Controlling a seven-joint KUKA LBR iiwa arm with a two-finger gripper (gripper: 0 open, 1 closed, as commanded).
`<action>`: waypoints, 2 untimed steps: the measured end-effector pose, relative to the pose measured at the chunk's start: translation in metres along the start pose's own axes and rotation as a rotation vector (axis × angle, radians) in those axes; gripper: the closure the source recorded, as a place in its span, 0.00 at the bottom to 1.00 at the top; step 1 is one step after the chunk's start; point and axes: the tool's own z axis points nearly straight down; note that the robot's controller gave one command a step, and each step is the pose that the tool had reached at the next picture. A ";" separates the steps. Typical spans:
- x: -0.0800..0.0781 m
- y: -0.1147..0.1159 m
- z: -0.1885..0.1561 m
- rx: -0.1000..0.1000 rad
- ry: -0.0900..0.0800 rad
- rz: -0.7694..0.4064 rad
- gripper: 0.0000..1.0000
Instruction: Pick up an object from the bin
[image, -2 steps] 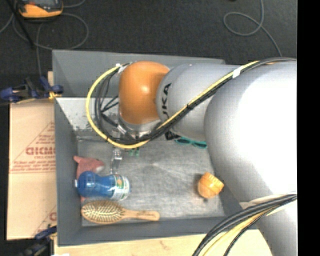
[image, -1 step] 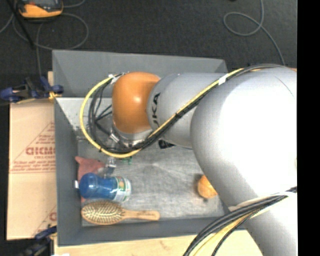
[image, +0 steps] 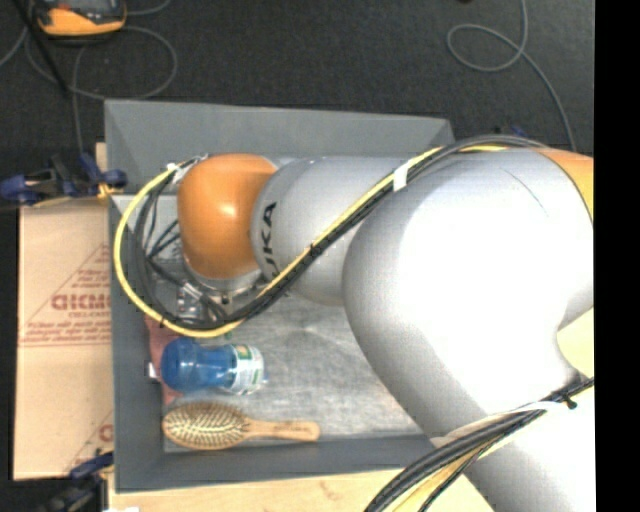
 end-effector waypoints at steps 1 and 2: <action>0.000 0.000 0.000 0.000 0.000 0.001 1.00; -0.005 -0.006 -0.053 -0.001 0.008 -0.033 1.00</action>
Offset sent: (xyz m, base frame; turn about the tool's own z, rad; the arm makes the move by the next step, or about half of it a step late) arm 0.0055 -0.0058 0.0665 -0.0391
